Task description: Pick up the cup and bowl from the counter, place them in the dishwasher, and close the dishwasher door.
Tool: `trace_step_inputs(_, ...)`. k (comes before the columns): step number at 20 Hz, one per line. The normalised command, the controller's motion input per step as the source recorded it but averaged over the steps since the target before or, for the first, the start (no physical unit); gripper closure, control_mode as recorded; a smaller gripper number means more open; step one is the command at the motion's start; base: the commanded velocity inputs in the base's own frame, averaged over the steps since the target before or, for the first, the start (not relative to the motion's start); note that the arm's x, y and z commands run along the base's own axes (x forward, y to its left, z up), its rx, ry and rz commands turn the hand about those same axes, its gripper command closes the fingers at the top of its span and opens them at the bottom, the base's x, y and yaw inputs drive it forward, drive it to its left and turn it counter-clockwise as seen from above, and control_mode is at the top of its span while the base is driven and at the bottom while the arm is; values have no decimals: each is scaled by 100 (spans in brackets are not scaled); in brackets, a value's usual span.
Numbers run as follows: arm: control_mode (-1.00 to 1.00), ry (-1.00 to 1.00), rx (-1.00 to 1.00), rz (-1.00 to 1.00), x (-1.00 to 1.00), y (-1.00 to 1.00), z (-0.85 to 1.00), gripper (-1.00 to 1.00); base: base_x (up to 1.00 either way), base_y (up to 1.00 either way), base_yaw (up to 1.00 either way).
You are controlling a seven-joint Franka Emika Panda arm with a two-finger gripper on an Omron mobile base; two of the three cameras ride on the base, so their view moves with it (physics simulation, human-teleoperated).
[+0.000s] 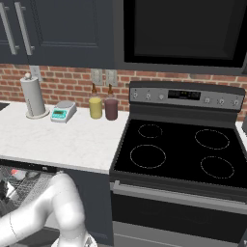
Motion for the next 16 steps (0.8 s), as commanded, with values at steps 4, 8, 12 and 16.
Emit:
trace_step_inputs(4, -100, -15, -4, 0, -100, 63, 14, -100, 0, 0, 0)
trace_step_inputs(8, -100, -6, 0, 0, -100, 29, 61, -100, 0, 0, 0)
trace_step_inputs(12, -100, 3, 10, 0, -68, 0, 100, -100, 0, 0, 0)
trace_step_inputs(16, -100, 10, 9, 1, -69, 0, 100, -100, 0, 0, 0)
